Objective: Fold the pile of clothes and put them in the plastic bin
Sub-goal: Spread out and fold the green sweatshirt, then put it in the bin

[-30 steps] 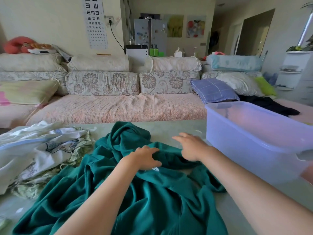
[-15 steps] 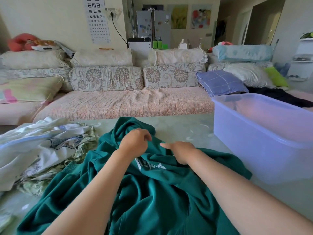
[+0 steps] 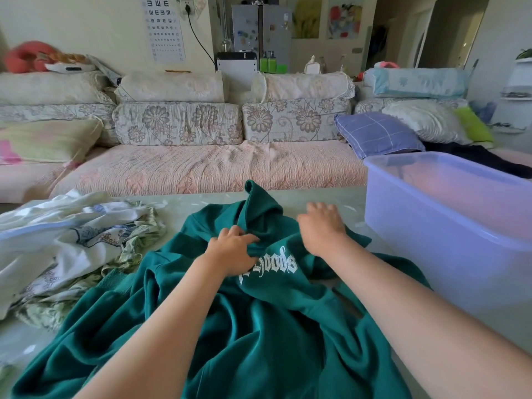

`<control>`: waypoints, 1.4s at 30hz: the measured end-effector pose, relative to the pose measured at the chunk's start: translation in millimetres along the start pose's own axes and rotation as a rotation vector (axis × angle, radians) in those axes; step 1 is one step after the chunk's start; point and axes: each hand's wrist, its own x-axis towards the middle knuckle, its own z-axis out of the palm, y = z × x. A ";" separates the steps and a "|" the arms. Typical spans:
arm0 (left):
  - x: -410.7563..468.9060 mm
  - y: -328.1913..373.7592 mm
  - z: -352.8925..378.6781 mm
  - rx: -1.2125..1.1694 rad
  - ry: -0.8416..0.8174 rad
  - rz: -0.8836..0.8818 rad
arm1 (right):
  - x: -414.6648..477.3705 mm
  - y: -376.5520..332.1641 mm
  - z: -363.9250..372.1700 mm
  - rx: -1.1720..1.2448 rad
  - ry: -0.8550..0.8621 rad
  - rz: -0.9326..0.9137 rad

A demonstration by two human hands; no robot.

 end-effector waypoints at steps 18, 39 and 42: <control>47.7 -52.6 -47.0 -0.429 0.271 -0.218 | 40.7 -15.1 12.5 0.910 0.043 0.316; 183.8 -100.3 -62.0 -0.151 -0.366 -0.158 | 199.7 -25.6 27.6 0.729 -0.079 0.180; 190.3 -100.9 -75.4 -0.283 0.026 -0.225 | 214.7 -21.8 21.8 0.868 0.138 0.270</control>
